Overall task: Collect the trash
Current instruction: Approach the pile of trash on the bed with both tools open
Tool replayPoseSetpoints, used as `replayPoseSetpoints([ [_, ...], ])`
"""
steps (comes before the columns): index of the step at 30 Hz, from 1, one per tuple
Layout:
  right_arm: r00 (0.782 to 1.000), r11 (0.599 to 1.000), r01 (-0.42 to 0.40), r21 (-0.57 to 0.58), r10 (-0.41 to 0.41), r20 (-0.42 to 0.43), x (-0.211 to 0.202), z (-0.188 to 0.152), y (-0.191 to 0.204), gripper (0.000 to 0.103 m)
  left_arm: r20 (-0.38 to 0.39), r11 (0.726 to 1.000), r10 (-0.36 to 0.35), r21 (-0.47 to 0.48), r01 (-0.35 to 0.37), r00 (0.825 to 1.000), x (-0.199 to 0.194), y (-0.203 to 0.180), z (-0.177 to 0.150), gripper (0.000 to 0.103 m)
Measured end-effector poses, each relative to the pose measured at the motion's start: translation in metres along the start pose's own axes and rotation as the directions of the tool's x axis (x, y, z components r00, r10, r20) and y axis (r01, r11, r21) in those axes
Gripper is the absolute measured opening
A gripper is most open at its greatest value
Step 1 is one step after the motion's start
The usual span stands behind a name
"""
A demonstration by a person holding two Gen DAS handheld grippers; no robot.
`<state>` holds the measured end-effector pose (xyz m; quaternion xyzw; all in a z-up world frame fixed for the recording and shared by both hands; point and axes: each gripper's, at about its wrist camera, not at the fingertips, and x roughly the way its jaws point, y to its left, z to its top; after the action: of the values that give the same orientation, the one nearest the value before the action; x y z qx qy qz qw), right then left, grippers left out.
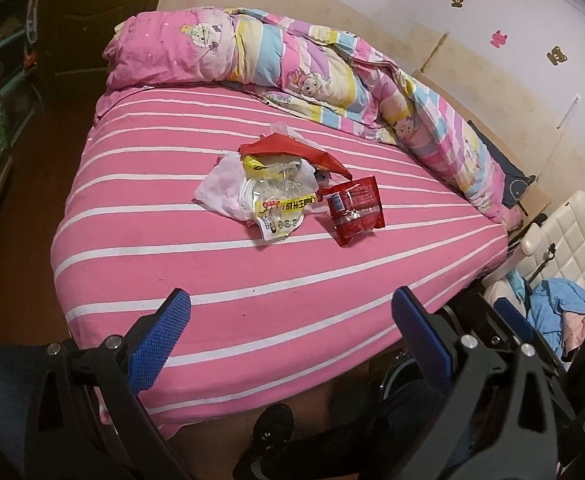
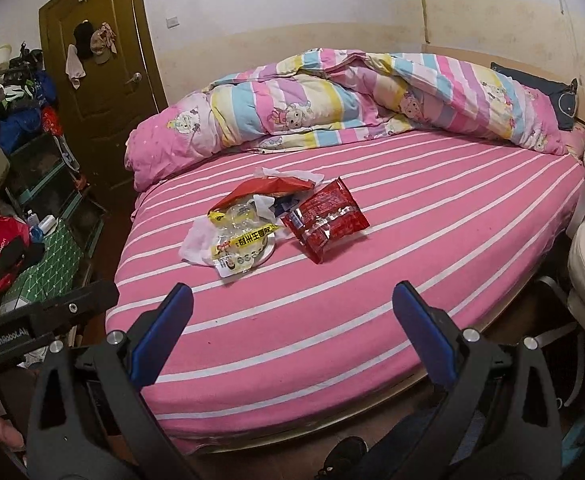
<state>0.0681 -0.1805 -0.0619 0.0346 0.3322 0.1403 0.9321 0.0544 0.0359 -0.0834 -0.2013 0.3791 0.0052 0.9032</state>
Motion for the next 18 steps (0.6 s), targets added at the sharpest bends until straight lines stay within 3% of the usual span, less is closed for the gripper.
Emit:
replayPoseSetpoints([
  [18, 0.999, 1.0, -0.017, -0.008, 0.017, 0.027, -0.001, 0.0, 0.019, 0.098, 0.034, 1.0, 0.009, -0.016, -0.009, 0.999, -0.009, 0.014, 0.006, 0.098],
])
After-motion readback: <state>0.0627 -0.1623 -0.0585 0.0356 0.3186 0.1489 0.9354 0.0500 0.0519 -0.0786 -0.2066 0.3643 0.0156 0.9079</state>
